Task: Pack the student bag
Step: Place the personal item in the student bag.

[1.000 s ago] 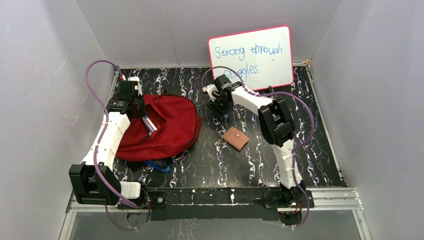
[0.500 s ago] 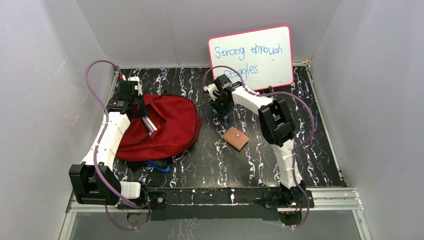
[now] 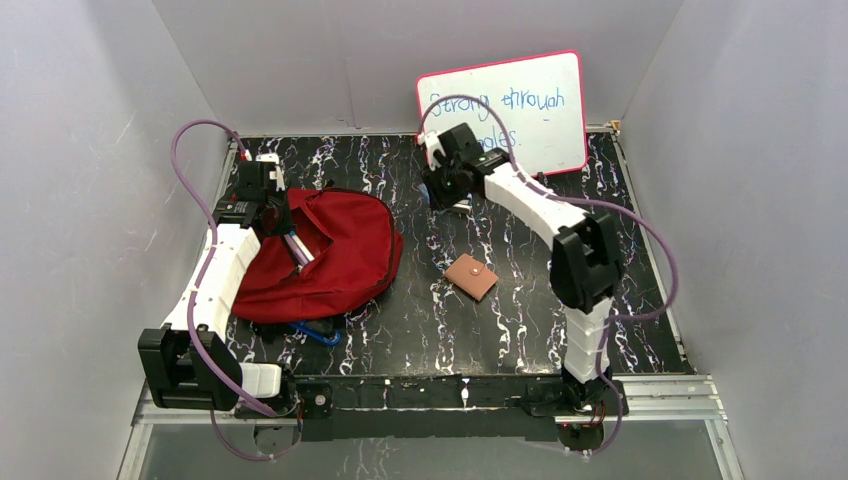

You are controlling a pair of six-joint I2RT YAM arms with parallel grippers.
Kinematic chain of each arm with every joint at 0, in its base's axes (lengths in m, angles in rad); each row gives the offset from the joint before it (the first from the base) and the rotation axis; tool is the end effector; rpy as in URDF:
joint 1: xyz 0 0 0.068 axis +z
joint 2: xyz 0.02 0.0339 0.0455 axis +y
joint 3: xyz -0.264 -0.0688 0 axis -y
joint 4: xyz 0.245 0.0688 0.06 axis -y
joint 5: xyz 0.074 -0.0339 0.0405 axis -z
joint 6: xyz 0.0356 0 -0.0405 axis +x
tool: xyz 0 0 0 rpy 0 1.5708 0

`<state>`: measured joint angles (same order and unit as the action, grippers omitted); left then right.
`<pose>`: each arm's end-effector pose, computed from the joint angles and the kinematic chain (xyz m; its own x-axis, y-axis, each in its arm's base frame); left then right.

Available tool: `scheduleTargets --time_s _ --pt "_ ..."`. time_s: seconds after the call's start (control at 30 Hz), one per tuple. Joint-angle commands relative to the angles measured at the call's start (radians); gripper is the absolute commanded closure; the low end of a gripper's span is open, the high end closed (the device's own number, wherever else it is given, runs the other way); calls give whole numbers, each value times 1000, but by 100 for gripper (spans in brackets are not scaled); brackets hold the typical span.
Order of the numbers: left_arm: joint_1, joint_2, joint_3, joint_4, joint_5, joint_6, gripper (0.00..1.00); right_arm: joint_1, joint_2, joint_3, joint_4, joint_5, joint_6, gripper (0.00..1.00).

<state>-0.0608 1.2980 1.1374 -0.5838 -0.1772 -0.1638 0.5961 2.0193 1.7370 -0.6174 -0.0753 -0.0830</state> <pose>0.2804 -0.0108 0.3139 -0.6559 -0.1209 -0.7451 -0.1789 0.9839 -0.0021 0.3747 0.2574 0.2550 -0.5962 -0.5044 -0.6246 -0.6502 0.7597 0.0072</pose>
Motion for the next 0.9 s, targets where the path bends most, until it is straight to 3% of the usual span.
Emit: scheduleTargets --time_s 0.0,0.13,0.4,0.87 --pt "3 -15 17 9 19 2 100 16 -162 -1 175 -149 195 83" --pt "3 -21 12 10 18 -2 100 68 -166 -1 286 -286 344 83" --pt "3 -23 12 10 18 -1 100 195 -44 71 390 -385 518 83" --pt "3 -27 12 10 22 -2 100 296 115 196 447 -424 634 84"
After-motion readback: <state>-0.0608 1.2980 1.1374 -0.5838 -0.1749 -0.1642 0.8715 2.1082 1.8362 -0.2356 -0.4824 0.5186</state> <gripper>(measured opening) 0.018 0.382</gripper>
